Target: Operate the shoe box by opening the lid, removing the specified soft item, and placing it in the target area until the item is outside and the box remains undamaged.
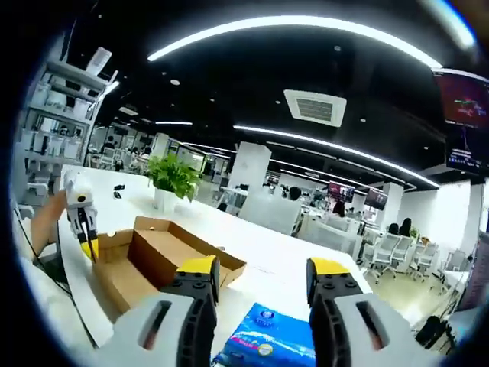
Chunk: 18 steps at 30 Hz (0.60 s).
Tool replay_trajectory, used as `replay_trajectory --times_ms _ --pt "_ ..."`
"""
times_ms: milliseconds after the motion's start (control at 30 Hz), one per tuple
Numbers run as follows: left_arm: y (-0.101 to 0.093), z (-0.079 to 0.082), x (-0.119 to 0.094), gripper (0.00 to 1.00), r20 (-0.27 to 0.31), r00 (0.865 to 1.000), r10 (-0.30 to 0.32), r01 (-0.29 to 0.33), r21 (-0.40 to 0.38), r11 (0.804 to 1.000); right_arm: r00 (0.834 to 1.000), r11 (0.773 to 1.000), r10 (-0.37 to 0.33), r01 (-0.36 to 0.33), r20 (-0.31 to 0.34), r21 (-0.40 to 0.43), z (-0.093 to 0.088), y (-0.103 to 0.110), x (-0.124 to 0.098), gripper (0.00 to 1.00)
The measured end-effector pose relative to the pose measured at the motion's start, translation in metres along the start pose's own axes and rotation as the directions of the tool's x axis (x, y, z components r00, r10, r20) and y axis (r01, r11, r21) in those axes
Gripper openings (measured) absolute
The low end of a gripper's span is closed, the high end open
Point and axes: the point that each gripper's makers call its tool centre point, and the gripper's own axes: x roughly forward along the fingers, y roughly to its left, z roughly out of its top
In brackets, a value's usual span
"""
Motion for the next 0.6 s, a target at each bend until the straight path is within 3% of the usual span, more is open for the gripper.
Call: replay_trajectory --times_ms 67,100,200,400,467,567,600 --pt "-0.001 0.000 0.000 0.02 -0.010 1.000 -0.009 0.009 0.001 1.000 0.999 1.000 -0.019 0.018 -0.026 -0.012 0.013 -0.011 0.012 0.22" --pt "-0.001 -0.001 0.000 0.02 -0.015 1.000 -0.013 0.013 0.001 1.000 0.999 0.999 -0.028 0.027 -0.039 -0.018 0.020 -0.016 0.018 0.19" --pt "-0.001 0.000 0.001 0.01 -0.031 0.999 -0.025 0.025 -0.012 1.000 0.992 1.000 0.004 -0.001 -0.130 0.017 0.018 -0.022 0.036 0.36" --pt "-0.002 -0.001 0.001 0.02 -0.056 0.998 -0.035 0.034 -0.018 0.999 0.985 0.996 -0.001 0.016 -0.175 0.085 0.015 -0.037 0.044 0.34" --pt "-0.001 -0.002 0.001 0.02 -0.074 0.997 -0.017 0.019 0.020 1.000 0.981 0.999 -0.012 0.018 -0.192 0.029 0.014 -0.036 0.046 0.34" --pt "0.001 -0.005 0.001 0.05 -0.149 0.988 0.044 -0.023 0.136 0.990 0.972 1.000 0.022 -0.021 -0.235 0.009 0.010 -0.026 0.055 0.35" --pt "0.000 -0.007 0.002 0.05 -0.193 0.980 0.055 -0.029 0.135 0.990 0.969 1.000 0.024 -0.024 -0.245 0.002 0.010 -0.022 0.060 0.35"
